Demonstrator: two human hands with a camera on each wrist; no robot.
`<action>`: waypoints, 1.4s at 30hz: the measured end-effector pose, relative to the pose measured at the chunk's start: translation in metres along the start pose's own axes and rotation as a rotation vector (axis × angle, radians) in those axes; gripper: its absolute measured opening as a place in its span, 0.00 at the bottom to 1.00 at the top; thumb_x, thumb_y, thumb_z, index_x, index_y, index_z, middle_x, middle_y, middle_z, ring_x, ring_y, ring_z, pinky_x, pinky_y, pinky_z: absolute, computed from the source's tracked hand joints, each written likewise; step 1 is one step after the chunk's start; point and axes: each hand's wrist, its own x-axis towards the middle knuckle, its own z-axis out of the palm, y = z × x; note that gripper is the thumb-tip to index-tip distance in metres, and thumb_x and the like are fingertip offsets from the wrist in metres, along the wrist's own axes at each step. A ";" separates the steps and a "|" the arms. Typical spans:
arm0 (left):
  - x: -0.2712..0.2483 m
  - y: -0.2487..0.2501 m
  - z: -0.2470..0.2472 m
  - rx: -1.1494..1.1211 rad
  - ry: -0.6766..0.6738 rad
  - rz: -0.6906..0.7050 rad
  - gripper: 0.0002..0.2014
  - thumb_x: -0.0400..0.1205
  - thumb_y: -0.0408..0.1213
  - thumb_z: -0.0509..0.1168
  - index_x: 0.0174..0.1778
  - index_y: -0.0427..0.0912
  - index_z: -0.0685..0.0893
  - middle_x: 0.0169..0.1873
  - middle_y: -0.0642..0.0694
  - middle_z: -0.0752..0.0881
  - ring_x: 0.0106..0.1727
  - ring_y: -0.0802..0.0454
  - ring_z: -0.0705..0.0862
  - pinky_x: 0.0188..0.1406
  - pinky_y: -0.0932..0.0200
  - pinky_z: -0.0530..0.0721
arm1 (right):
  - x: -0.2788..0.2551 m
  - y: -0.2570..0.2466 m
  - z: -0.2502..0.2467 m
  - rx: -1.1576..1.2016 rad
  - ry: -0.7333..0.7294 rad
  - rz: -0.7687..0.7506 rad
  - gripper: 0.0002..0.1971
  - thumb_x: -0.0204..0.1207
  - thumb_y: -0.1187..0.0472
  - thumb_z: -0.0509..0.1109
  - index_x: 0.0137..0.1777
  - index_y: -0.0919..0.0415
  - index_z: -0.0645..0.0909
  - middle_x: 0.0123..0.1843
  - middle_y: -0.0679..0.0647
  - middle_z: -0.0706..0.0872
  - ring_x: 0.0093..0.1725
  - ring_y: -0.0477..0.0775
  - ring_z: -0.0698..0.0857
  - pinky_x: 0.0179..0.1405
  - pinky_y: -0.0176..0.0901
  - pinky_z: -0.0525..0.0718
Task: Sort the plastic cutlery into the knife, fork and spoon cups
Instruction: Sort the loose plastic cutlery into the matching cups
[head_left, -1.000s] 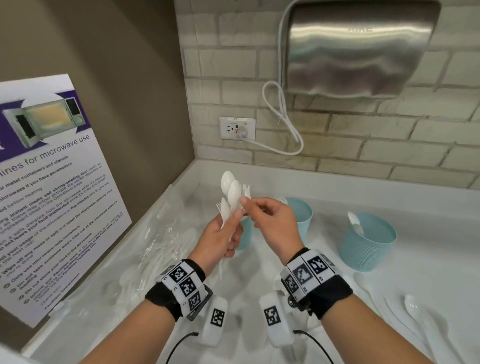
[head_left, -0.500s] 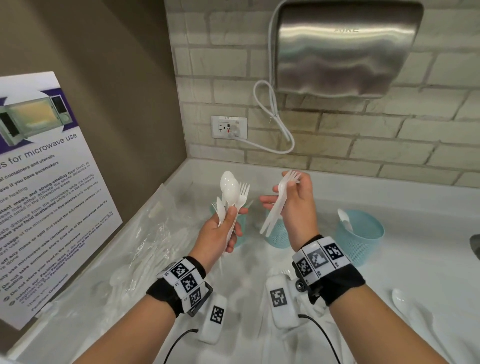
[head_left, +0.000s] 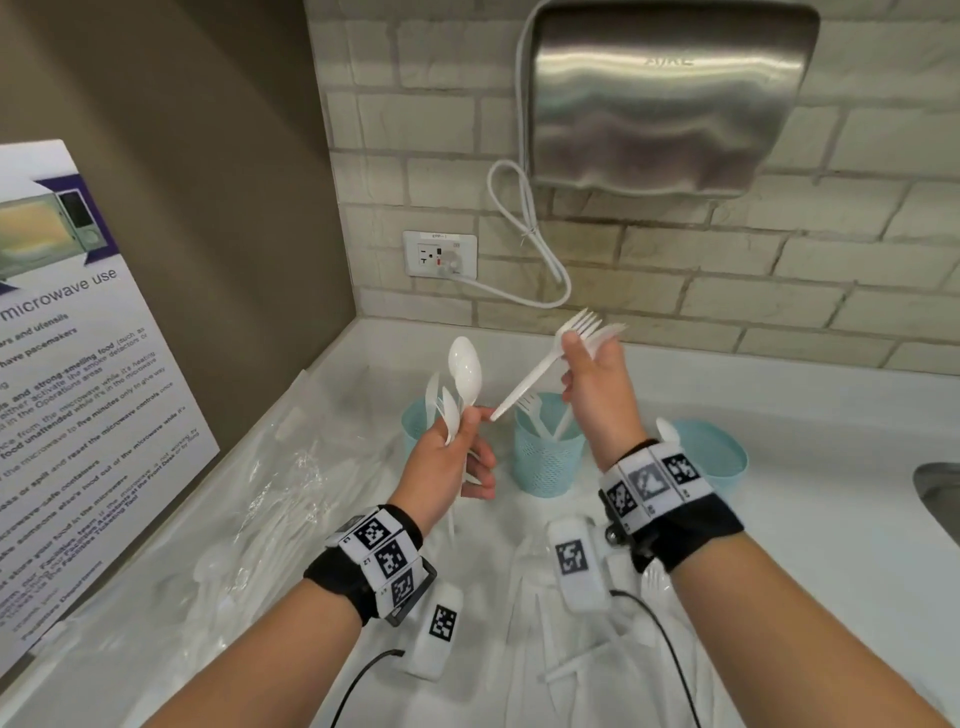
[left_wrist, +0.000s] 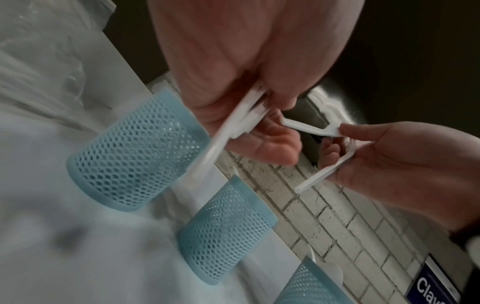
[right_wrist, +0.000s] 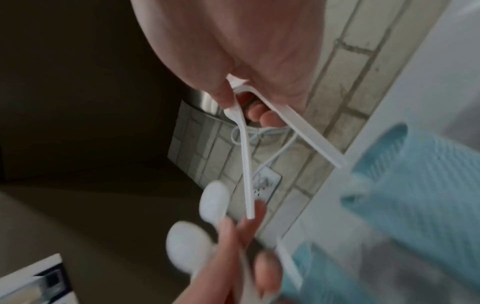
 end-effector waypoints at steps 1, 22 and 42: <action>0.001 -0.001 0.000 -0.005 -0.001 -0.004 0.14 0.87 0.48 0.54 0.52 0.48 0.83 0.28 0.45 0.79 0.23 0.53 0.79 0.30 0.52 0.88 | 0.008 -0.003 -0.004 -0.005 0.009 -0.031 0.21 0.84 0.51 0.58 0.72 0.62 0.67 0.61 0.51 0.76 0.59 0.53 0.76 0.68 0.55 0.75; 0.019 -0.011 0.023 0.323 0.129 0.179 0.09 0.85 0.39 0.61 0.59 0.43 0.73 0.42 0.57 0.79 0.45 0.59 0.79 0.42 0.71 0.75 | -0.011 0.031 0.010 -0.126 -0.060 -0.222 0.17 0.71 0.39 0.66 0.51 0.50 0.80 0.51 0.48 0.83 0.57 0.53 0.79 0.60 0.47 0.79; 0.025 -0.026 0.034 0.323 0.093 0.175 0.11 0.87 0.40 0.56 0.63 0.42 0.73 0.43 0.57 0.79 0.44 0.62 0.77 0.38 0.80 0.71 | -0.014 -0.041 -0.022 0.073 0.157 -0.517 0.07 0.81 0.62 0.64 0.47 0.47 0.72 0.42 0.45 0.78 0.41 0.48 0.78 0.43 0.43 0.81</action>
